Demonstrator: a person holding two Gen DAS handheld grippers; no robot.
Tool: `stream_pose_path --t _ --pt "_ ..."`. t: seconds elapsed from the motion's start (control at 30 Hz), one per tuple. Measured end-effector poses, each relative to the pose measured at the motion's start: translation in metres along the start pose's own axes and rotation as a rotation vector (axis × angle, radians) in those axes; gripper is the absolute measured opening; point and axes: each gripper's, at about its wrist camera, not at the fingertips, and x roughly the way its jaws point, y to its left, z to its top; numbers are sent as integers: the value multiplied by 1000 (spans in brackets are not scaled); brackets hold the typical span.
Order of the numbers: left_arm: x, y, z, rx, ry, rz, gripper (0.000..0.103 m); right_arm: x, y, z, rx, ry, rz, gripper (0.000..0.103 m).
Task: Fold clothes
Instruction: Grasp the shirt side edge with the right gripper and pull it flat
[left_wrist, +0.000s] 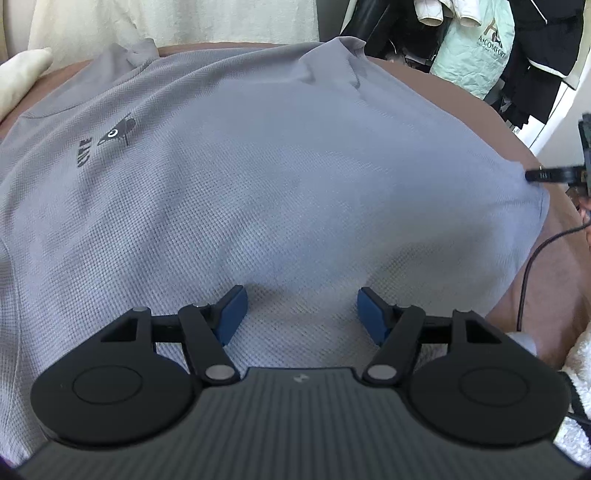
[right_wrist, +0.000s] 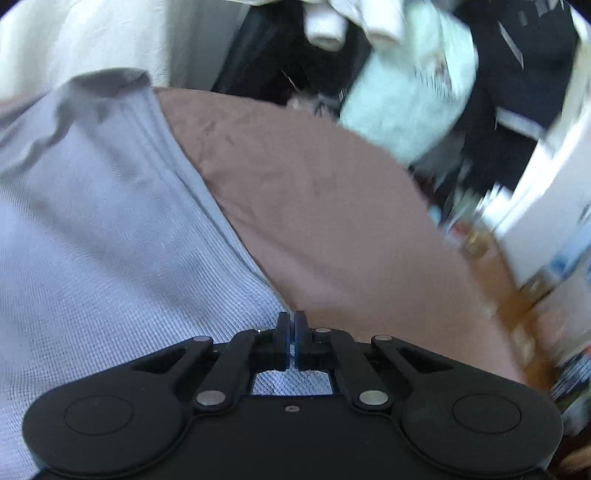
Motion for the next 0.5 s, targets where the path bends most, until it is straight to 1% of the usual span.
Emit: stream_pose_path --t 0.1,0.17,0.2,0.33,0.4,0.5 --pt "-7 2 -7 3 -1 4 65 -6 -4 5 -10 9 -36 1" --pt "-11 7 -8 -9 18 1 65 -11 -9 7 -6 21 -64 1" --pt "-14 10 -8 -19 29 -1 65 -16 -11 8 13 22 -63 1" --pt "-27 23 -9 -68 56 -15 66 -30 -15 16 54 -7 -74 1" --pt "-30 28 -15 -63 83 -15 66 -35 -17 18 70 -18 -75 1" --pt "-40 34 -28 -56 79 -16 66 -37 -12 20 48 -38 -88 1"
